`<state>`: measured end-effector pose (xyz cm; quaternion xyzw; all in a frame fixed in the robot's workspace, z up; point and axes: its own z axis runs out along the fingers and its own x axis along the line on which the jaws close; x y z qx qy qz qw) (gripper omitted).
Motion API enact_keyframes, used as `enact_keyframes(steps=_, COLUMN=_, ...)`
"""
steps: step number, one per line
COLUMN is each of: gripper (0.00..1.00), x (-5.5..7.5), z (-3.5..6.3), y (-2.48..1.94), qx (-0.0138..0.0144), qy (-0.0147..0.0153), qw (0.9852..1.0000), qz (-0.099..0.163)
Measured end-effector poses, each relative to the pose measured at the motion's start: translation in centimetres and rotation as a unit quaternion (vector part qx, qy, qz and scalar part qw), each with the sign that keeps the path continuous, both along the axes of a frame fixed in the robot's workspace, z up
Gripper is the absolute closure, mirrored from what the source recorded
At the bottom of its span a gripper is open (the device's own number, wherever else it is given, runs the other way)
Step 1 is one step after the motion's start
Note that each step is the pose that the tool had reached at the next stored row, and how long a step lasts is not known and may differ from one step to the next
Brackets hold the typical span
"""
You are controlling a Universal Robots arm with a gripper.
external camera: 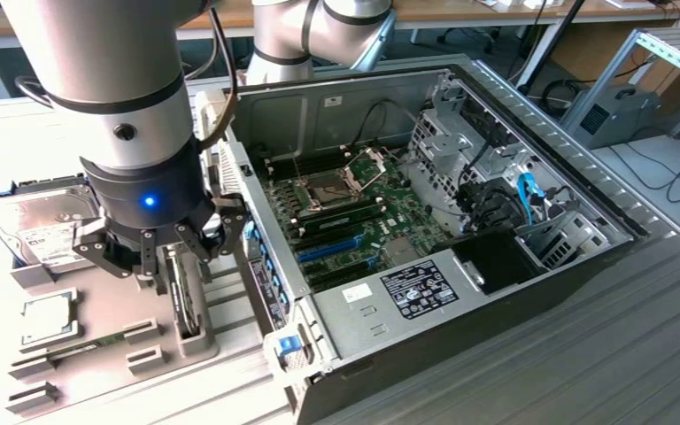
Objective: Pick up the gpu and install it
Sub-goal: 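Pick up the gpu and move the gpu toward the slot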
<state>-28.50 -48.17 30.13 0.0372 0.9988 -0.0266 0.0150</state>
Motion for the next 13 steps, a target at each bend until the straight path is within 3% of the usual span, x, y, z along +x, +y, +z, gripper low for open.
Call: enact_keyframes(steps=13, gripper=0.52, x=0.0, z=-0.35, y=0.0, qx=-0.0018, qy=0.0, qw=1.0, qz=0.0)
